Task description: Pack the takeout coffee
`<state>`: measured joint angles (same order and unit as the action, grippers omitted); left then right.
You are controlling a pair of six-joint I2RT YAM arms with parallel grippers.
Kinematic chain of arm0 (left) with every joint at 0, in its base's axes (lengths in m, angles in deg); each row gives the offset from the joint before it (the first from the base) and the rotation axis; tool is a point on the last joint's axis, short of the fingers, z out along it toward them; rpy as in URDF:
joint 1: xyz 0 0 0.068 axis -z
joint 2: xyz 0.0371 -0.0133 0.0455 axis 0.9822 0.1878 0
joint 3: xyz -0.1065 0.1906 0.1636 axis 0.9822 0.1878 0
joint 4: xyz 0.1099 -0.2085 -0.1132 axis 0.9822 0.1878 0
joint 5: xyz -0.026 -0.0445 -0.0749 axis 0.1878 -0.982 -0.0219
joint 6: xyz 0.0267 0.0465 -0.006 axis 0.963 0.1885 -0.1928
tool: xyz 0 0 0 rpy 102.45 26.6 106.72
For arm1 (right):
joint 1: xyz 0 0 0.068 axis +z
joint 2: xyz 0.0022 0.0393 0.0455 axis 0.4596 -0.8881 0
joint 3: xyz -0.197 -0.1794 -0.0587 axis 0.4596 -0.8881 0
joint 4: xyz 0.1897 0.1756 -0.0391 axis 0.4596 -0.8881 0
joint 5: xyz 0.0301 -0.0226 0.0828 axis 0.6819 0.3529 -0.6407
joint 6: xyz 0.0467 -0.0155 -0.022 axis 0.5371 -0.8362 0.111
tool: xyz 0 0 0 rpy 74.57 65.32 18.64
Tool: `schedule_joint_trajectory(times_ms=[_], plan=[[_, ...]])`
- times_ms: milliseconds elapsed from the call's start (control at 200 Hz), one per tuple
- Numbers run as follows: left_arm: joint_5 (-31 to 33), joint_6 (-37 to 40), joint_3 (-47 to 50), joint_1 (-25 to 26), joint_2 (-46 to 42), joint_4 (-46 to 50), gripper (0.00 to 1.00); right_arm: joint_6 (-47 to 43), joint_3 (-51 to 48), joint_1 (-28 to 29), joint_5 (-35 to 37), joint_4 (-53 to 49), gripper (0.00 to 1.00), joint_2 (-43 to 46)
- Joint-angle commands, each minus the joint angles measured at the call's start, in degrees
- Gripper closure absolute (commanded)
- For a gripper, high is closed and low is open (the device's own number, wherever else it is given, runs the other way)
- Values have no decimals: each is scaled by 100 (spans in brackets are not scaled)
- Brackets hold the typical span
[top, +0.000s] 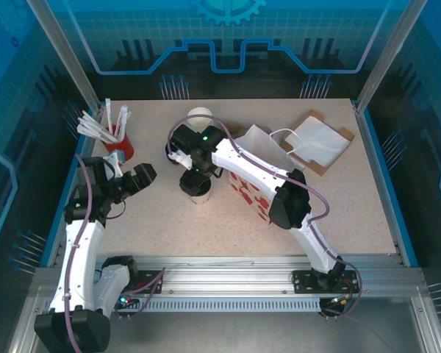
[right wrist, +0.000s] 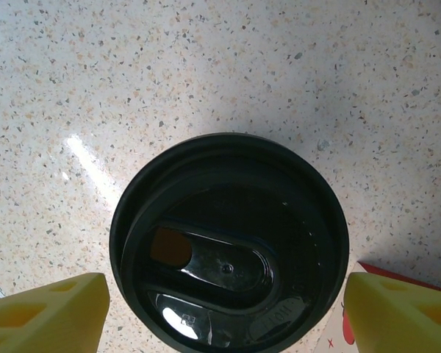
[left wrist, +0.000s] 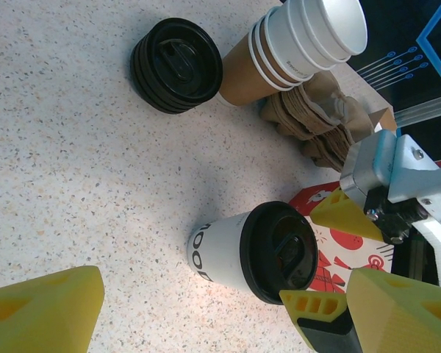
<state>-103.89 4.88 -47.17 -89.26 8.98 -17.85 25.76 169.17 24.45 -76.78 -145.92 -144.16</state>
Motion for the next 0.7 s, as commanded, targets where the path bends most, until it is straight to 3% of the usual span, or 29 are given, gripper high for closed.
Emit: schedule_joint_trajectory(times_ms=[0,695], plan=[[-204,123,-63,-59,-7,23,13,-5,217,31,-21,-232,18,-158],[-317,113,-27,-59,-16,-25,13,-37,428,132,127,-424,20,-451]])
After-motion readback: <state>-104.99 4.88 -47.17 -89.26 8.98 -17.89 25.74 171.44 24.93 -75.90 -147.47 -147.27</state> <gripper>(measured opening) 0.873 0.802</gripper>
